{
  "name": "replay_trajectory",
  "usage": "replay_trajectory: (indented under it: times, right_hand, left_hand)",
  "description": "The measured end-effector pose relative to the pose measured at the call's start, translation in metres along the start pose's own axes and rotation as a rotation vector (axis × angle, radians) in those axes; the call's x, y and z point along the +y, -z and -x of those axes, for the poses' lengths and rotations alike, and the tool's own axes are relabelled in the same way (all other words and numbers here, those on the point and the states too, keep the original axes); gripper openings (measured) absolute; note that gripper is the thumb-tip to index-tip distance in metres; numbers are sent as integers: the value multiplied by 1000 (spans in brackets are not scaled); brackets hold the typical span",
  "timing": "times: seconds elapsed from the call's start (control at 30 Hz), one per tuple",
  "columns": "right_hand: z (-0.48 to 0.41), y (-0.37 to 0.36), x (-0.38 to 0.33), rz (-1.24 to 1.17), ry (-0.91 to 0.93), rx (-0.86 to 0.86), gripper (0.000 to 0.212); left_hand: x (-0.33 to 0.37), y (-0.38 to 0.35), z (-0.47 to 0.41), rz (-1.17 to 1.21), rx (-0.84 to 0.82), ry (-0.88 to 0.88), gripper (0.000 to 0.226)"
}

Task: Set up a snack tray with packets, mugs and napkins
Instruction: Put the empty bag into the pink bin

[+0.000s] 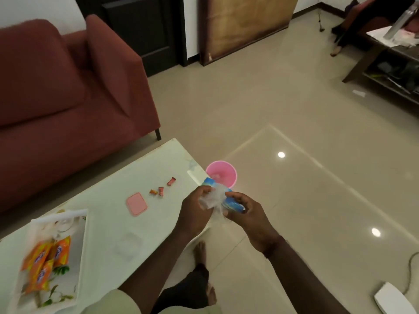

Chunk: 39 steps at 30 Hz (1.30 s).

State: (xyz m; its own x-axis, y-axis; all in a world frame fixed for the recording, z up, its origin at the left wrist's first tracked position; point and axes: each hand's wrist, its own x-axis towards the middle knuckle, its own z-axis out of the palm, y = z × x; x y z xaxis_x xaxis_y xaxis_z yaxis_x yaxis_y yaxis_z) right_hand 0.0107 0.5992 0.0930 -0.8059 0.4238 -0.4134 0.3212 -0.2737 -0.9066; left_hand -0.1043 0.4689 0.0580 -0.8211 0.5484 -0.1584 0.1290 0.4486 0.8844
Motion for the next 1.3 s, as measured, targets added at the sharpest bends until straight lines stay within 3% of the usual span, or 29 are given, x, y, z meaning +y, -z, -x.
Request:
replay_trajectory:
  times: [0.13,0.2,0.3,0.4,0.5,0.57,0.67,0.8,0.9,1.03,1.2,1.3]
  right_hand:
    - [-53,21,-4,104,6,119,37]
    - [-81,30,-7,106,-25,129,43]
    - [-121,46,-12,318,-83,145,51]
    - [-159,68,-16,416,-216,55,67]
    - [-190,87,-23,362,-376,-144,50]
    - [-212,97,-24,352,-392,-195,37]
    - [-253,108,-21,394,-402,-204,37]
    - [-325,119,10,608,-373,-167,31]
    - [-376,122,51,654,-355,-41,25]
    - [-445,123,115,676,-333,74,30]
    - [-517,127,200,885,-221,72,26]
    - [-539,132,242,953,-302,-67,45]
  left_hand:
    - [10,-12,-34,31,-272,40,30]
    - [8,-18,-50,-43,-291,22,50]
    - [13,-31,-78,-291,-277,-7,75]
    - [8,-45,-112,-177,-276,156,79]
    - [-4,-61,-145,-32,-343,273,91]
    - [-12,-72,-167,-57,-387,282,84]
    - [-33,-94,-198,22,-438,311,63]
    - [-63,-126,-237,71,-327,386,64]
    - [-96,-144,-260,19,-132,473,70]
    - [-143,-168,-277,-123,13,426,55]
    - [-197,-196,-291,-329,44,264,44]
    - [-220,-208,-294,-446,59,249,42]
